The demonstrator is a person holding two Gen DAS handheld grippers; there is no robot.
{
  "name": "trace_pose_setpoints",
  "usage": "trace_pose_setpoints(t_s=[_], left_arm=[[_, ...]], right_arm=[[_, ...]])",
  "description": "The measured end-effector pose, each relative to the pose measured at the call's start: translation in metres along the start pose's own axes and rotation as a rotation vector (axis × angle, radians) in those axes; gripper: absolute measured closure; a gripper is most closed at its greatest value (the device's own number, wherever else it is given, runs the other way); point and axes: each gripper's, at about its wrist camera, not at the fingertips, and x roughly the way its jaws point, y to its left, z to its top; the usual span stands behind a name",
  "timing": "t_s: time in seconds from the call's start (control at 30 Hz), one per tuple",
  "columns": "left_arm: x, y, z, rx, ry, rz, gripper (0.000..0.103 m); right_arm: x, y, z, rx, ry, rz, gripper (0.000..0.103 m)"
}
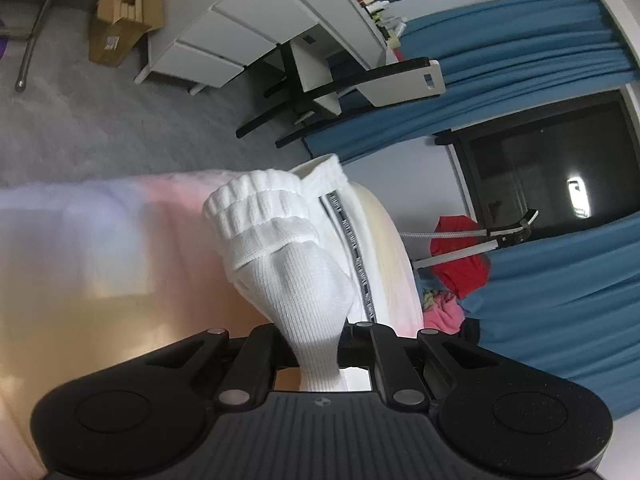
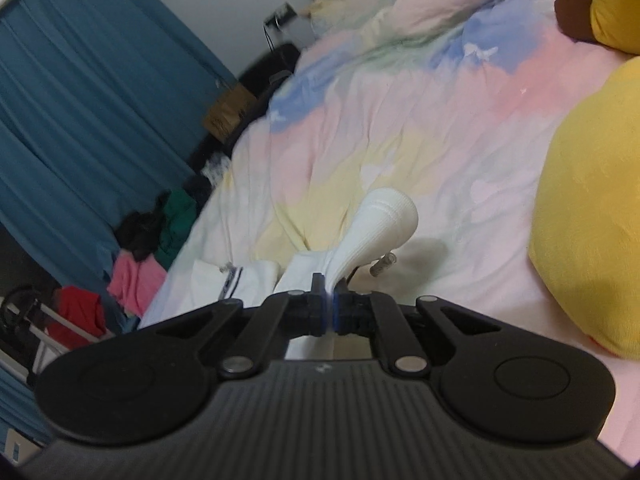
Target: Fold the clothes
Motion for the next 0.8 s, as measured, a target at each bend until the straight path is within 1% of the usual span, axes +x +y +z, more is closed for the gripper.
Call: trace_pose_setpoints(t_s=[0.07, 0.13, 0.23, 0.33, 0.4, 0.5, 0.6, 0.7, 0.77, 0.8], left_arm=[[0.007, -0.021, 0.004, 0.051, -0.019, 0.012, 0.094], [0.022, -0.044, 0.011, 0.085, -0.036, 0.018, 0.094], [0.062, -0.083, 0.025, 0.124, -0.046, 0.025, 0.094], [0.116, -0.119, 0.038, 0.163, -0.057, 0.060, 0.093], [0.153, -0.144, 0.039, 0.254, -0.089, 0.109, 0.093], [0.212, -0.173, 0.038, 0.353, -0.111, 0.163, 0.093], [0.278, -0.183, 0.034, 0.426, -0.100, 0.229, 0.093], [0.336, -0.177, 0.026, 0.469, -0.062, 0.305, 0.093], [0.358, -0.167, 0.025, 0.475, -0.037, 0.331, 0.092], [0.364, -0.163, 0.025, 0.478, -0.029, 0.335, 0.089]], right_arm=[[0.008, 0.016, 0.009, 0.000, 0.003, 0.015, 0.097], [0.022, 0.044, 0.016, -0.043, -0.006, 0.033, 0.097], [0.055, 0.093, 0.024, -0.116, 0.005, 0.058, 0.097], [0.109, 0.150, 0.020, -0.193, -0.002, 0.047, 0.097], [0.147, 0.182, 0.014, -0.236, -0.009, 0.037, 0.097], [0.211, 0.221, 0.002, -0.307, -0.008, 0.008, 0.097], [0.268, 0.246, -0.017, -0.389, -0.019, -0.041, 0.097], [0.318, 0.251, -0.040, -0.454, -0.004, -0.098, 0.097], [0.344, 0.247, -0.052, -0.495, 0.006, -0.123, 0.096], [0.353, 0.243, -0.055, -0.502, 0.002, -0.127, 0.096]])
